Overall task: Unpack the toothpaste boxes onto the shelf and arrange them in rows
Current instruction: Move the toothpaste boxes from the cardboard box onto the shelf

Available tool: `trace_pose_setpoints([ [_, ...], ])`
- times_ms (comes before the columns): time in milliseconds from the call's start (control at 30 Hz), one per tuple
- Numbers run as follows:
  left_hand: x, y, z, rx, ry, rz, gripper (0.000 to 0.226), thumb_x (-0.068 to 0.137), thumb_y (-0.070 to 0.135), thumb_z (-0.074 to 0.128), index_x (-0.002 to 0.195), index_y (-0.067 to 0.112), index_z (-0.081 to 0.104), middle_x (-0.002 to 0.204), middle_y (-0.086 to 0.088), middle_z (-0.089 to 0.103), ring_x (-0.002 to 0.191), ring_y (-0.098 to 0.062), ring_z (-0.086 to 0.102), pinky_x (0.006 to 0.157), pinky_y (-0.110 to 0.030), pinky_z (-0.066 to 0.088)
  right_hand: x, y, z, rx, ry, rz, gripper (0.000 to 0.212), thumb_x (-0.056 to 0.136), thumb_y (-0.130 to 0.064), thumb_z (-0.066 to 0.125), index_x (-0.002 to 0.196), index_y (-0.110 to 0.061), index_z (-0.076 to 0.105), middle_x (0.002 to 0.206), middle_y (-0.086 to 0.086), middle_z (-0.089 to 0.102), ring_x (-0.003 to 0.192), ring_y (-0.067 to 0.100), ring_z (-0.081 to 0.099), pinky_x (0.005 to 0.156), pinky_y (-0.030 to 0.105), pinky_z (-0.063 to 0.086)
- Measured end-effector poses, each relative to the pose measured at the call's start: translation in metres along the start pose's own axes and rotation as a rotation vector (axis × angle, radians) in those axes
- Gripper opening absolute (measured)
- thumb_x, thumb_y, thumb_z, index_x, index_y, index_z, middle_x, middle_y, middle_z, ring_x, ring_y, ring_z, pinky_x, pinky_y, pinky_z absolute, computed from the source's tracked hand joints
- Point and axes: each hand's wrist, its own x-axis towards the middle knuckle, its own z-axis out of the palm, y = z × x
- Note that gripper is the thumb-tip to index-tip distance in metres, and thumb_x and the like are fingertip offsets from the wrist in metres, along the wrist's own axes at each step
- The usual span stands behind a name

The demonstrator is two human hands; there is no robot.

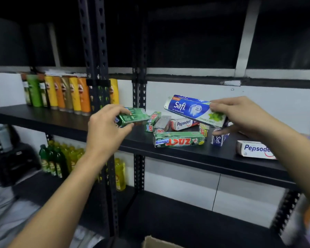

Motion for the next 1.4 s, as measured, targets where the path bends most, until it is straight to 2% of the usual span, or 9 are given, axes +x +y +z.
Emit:
trace_pose_setpoints([
  [233, 0.01, -0.048, 0.094, 0.3, -0.236, -0.06, 0.035, 0.08, 0.008, 0.078, 0.114, 0.012, 0.068, 0.131, -0.007, 0.06, 0.119, -0.031, 0.053, 0.093, -0.046, 0.049, 0.048, 0.015, 0.017, -0.041, 0.021, 0.083, 0.019, 0.095, -0.02, 0.062, 0.109, -0.008, 0.07, 0.11, 0.013, 0.069, 0.094, 0.029, 0.068, 0.065, 0.048, 0.061],
  [367, 0.01, -0.065, 0.128, 0.228, -0.491, -0.082, 0.066, 0.083, 0.052, 0.069, 0.141, 0.023, 0.054, 0.148, -0.001, 0.049, 0.135, -0.022, 0.045, 0.108, -0.04, 0.043, 0.078, 0.028, 0.022, -0.079, 0.054, 0.091, 0.021, 0.096, -0.021, 0.061, 0.109, -0.008, 0.07, 0.107, 0.014, 0.07, 0.089, 0.028, 0.069, 0.066, 0.048, 0.061],
  [567, 0.045, -0.072, 0.147, -0.076, -0.25, -0.266, 0.055, 0.088, 0.052, 0.054, 0.136, 0.025, 0.056, 0.131, 0.004, 0.063, 0.115, -0.018, 0.059, 0.096, -0.037, 0.049, 0.133, 0.046, 0.024, -0.201, 0.131, 0.1, 0.021, 0.095, -0.027, 0.063, 0.108, -0.012, 0.069, 0.103, 0.013, 0.07, 0.084, 0.029, 0.069, 0.065, 0.049, 0.061],
  [733, 0.05, -0.099, 0.168, -0.309, -0.286, -0.616, 0.054, 0.086, 0.051, 0.044, 0.136, 0.031, 0.054, 0.132, 0.0, 0.062, 0.119, -0.021, 0.056, 0.1, -0.039, 0.044, 0.187, 0.062, 0.03, -0.351, 0.166, 0.041, 0.026, 0.095, -0.03, 0.062, 0.116, -0.016, 0.065, 0.107, 0.014, 0.069, 0.084, 0.027, 0.069, 0.065, 0.043, 0.061],
  [933, 0.039, -0.107, 0.175, -0.147, -0.332, -0.421, 0.052, 0.077, 0.051, 0.039, 0.125, 0.047, 0.059, 0.119, 0.01, 0.069, 0.103, -0.024, 0.063, 0.085, -0.039, 0.051, 0.246, 0.076, 0.051, -0.608, 0.22, -0.119, 0.038, 0.098, -0.03, 0.059, 0.131, -0.013, 0.061, 0.131, 0.01, 0.061, 0.099, 0.017, 0.055, 0.059, 0.017, 0.045],
  [1033, 0.038, -0.108, 0.178, -0.111, -0.315, -0.372, 0.05, 0.079, 0.051, 0.038, 0.124, 0.046, 0.059, 0.14, 0.029, 0.051, 0.106, -0.017, 0.063, 0.088, -0.038, 0.051, 0.272, 0.084, 0.069, -0.622, 0.24, -0.122, 0.038, 0.097, -0.029, 0.059, 0.13, -0.01, 0.062, 0.133, 0.009, 0.061, 0.113, 0.024, 0.059, 0.085, 0.026, 0.049],
  [1133, 0.038, -0.109, 0.182, -0.095, -0.293, -0.336, 0.05, 0.08, 0.051, 0.038, 0.125, 0.045, 0.058, 0.142, 0.031, 0.048, 0.097, -0.022, 0.066, 0.082, -0.036, 0.053, 0.293, 0.095, 0.086, -0.67, 0.216, -0.101, 0.037, 0.098, -0.028, 0.057, 0.13, -0.009, 0.061, 0.136, 0.008, 0.059, 0.122, 0.022, 0.054, 0.081, 0.019, 0.037],
  [1267, 0.037, -0.113, 0.185, -0.075, -0.285, -0.308, 0.053, 0.079, 0.052, 0.037, 0.127, 0.044, 0.058, 0.142, 0.031, 0.047, 0.098, -0.022, 0.065, 0.079, -0.034, 0.048, 0.314, 0.111, 0.104, -0.694, 0.052, -0.06, 0.034, 0.1, -0.026, 0.051, 0.13, -0.014, 0.06, 0.132, 0.011, 0.059, 0.107, 0.024, 0.057, 0.08, 0.024, 0.04],
  [1400, 0.036, -0.113, 0.185, -0.068, -0.279, -0.301, 0.055, 0.079, 0.052, 0.035, 0.128, 0.045, 0.057, 0.142, 0.031, 0.048, 0.115, -0.012, 0.058, 0.084, -0.033, 0.046, 0.326, 0.113, 0.109, -0.783, -0.147, -0.007, 0.037, 0.101, -0.02, 0.048, 0.138, -0.015, 0.053, 0.139, 0.012, 0.055, 0.122, 0.028, 0.054, 0.098, 0.035, 0.044],
])
